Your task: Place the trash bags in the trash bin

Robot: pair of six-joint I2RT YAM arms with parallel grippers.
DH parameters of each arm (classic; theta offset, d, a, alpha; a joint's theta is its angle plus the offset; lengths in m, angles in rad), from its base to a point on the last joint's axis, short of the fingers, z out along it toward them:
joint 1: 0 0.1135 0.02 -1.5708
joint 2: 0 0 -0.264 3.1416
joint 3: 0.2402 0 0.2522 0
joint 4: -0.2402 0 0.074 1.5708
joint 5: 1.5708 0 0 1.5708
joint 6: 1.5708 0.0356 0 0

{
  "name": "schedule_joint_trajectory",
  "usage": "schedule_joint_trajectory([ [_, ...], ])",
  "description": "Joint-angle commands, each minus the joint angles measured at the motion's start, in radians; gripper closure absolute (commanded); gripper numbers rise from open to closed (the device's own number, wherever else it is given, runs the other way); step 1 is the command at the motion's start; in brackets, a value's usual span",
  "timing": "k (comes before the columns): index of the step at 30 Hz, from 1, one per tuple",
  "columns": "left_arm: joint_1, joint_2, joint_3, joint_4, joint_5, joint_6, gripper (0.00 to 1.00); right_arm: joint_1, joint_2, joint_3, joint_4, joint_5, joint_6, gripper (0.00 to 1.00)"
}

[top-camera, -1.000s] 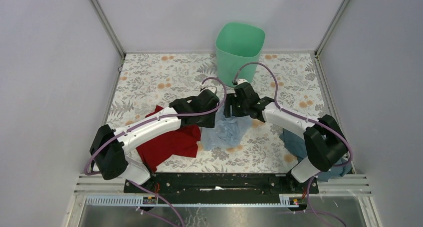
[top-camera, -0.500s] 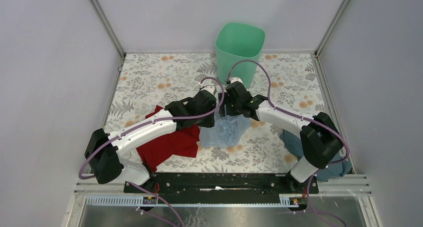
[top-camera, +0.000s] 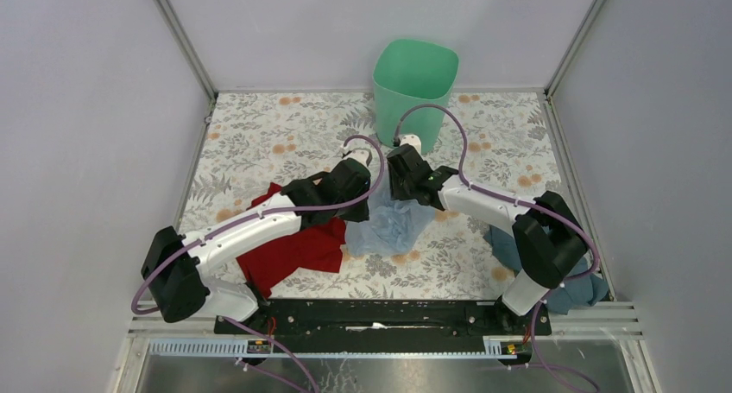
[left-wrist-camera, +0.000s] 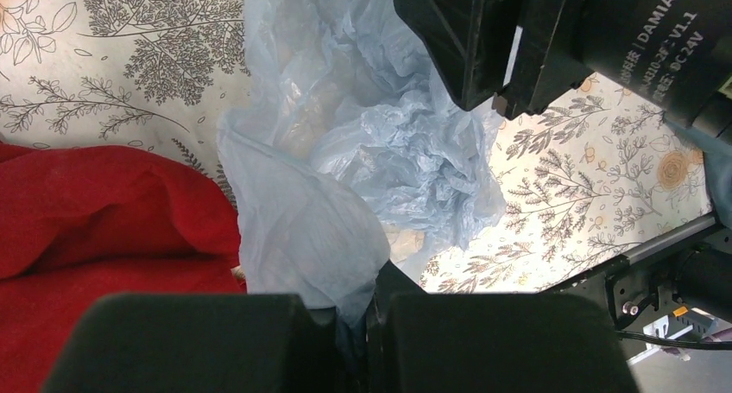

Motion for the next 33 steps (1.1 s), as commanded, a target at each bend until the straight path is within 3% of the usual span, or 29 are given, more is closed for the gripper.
schedule_joint_trajectory([
  [1, -0.003, -0.037, -0.003, 0.052, 0.0, -0.015, 0.96, 0.008, 0.003, -0.001, 0.046, 0.008, 0.015, 0.7],
  [4, -0.003, -0.051, -0.015, 0.071, -0.014, -0.033, 0.98, 0.007, -0.032, -0.015, 0.016, -0.001, 0.036, 0.78],
  [8, -0.002, -0.064, -0.049, 0.12, -0.019, -0.055, 1.0, 0.008, -0.176, -0.067, -0.051, -0.027, 0.035, 0.72],
  [9, -0.002, -0.06, -0.045, 0.123, -0.027, -0.054, 1.0, 0.008, -0.211, -0.084, -0.068, -0.028, 0.027, 0.75],
  [11, 0.002, -0.048, -0.028, 0.122, -0.046, -0.048, 1.0, 0.007, -0.281, -0.127, -0.084, -0.023, 0.01, 0.96],
  [12, 0.005, -0.044, -0.019, 0.122, -0.052, -0.045, 1.0, 0.007, -0.311, -0.147, -0.086, -0.02, 0.0, 1.0],
  [19, 0.082, -0.049, -0.013, 0.141, -0.016, -0.066, 1.0, 0.008, -0.35, -0.153, -0.132, -0.082, -0.04, 0.98],
  [22, 0.159, -0.052, -0.02, 0.142, 0.021, -0.088, 1.0, 0.007, -0.302, -0.104, -0.129, -0.095, -0.05, 0.96],
  [24, 0.234, -0.031, -0.002, 0.139, 0.074, -0.088, 1.0, 0.007, -0.244, -0.055, -0.091, -0.111, -0.057, 1.0],
  [26, 0.336, 0.011, 0.061, 0.125, 0.163, -0.081, 1.0, 0.007, -0.145, 0.094, -0.102, -0.144, -0.061, 1.0],
  [28, 0.476, 0.078, 0.219, 0.027, 0.254, -0.06, 1.0, 0.007, 0.002, 0.361, -0.269, -0.185, -0.08, 1.0],
  [30, 0.52, 0.075, 0.46, -0.11, 0.175, 0.002, 1.0, 0.026, 0.052, 0.655, -0.396, -0.164, -0.119, 1.0],
  [33, 0.413, -0.089, 0.668, -0.081, -0.084, 0.126, 1.0, 0.125, -0.024, 0.901, -0.351, -0.06, -0.277, 1.0],
])
